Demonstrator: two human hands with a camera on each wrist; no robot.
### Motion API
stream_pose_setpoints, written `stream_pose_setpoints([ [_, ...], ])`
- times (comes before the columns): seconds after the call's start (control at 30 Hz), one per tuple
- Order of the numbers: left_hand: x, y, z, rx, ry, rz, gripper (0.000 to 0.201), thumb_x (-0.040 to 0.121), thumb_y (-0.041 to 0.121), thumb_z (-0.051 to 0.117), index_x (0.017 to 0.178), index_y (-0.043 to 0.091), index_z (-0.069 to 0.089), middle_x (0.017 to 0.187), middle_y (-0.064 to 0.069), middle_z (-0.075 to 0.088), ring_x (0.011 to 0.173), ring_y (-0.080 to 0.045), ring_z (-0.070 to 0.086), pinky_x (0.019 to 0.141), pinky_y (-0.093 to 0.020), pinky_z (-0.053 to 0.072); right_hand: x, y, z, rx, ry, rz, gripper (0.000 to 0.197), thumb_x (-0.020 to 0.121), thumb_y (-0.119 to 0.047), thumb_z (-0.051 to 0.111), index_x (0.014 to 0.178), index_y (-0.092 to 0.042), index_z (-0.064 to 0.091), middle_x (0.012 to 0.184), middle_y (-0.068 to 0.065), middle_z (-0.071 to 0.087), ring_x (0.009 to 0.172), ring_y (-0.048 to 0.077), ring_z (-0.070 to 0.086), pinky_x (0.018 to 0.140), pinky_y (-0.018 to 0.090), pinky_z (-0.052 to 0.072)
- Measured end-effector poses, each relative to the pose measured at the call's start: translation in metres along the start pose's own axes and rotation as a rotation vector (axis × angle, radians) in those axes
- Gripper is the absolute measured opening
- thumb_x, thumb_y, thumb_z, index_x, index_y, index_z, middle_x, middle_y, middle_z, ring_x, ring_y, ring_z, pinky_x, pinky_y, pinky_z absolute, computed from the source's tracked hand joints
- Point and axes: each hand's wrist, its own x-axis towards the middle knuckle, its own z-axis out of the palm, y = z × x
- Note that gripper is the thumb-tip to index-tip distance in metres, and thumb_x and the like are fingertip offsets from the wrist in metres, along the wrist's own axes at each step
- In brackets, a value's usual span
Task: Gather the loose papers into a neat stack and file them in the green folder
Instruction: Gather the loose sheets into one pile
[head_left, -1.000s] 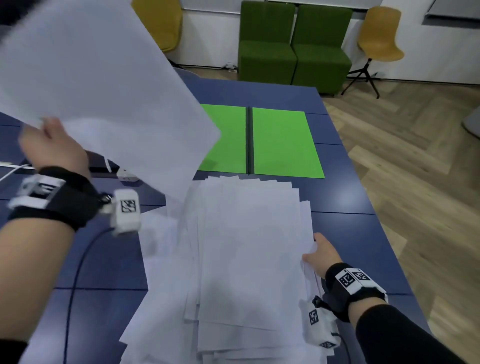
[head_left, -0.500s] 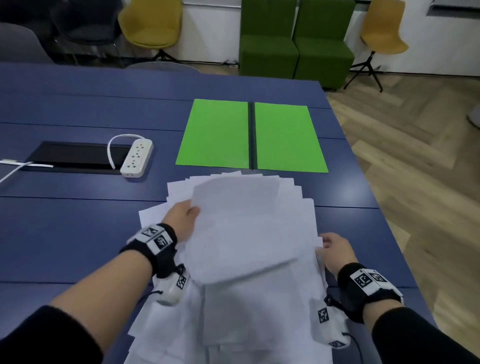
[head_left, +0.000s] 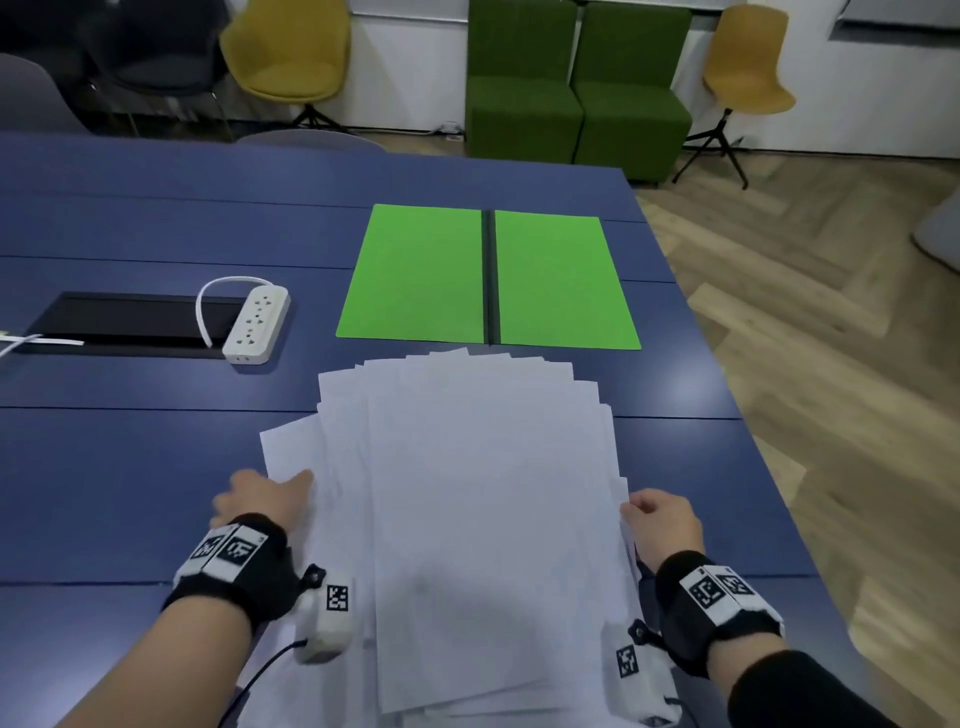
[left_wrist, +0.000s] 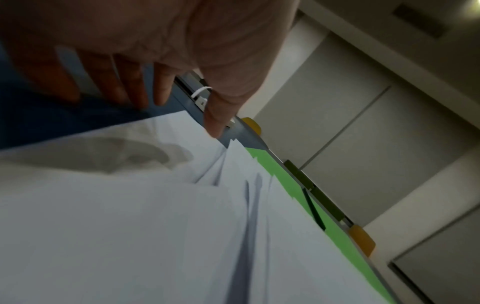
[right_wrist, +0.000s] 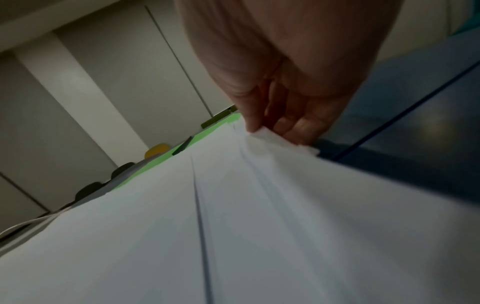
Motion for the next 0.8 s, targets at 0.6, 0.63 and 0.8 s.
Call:
stream_pose_setpoints([
  [0.6, -0.014, 0.004, 0.023, -0.464, -0.304, 0.083, 0.022, 0.076, 0.019, 0.073, 0.069, 0.005, 0.058, 0.069, -0.01, 0.062, 0.067, -0.028, 0.06, 0.071, -0.035, 0.052, 0.01, -0.011, 0.022, 0.019, 0.099, -0.018, 0.028, 0.088, -0.018, 0.053, 0.062, -0.009, 0.055, 0.06, 0.007, 0.051, 0.057, 0.024, 0.043, 0.052, 0.027, 0.032],
  [0.63, -0.017, 0.001, 0.026, -0.477, -0.336, 0.083, 0.017, 0.078, 0.015, 0.074, 0.076, 0.003, 0.062, 0.076, -0.013, 0.068, 0.075, -0.031, 0.066, 0.079, -0.042, 0.055, 0.008, -0.013, 0.025, 0.028, 0.058, -0.008, 0.03, 0.089, -0.022, 0.054, 0.061, -0.01, 0.05, 0.06, 0.005, 0.049, 0.058, 0.024, 0.043, 0.053, 0.029, 0.033],
  [0.8, -0.041, -0.004, 0.039, -0.572, -0.359, 0.122, 0.018, 0.073, 0.013, 0.078, 0.09, 0.01, 0.071, 0.091, -0.012, 0.075, 0.084, -0.034, 0.072, 0.083, -0.051, 0.056, 0.013, -0.019, 0.029, 0.009, -0.183, 0.027, 0.024, 0.082, -0.022, 0.063, 0.1, -0.007, 0.063, 0.098, 0.009, 0.067, 0.094, 0.031, 0.064, 0.082, 0.036, 0.052],
])
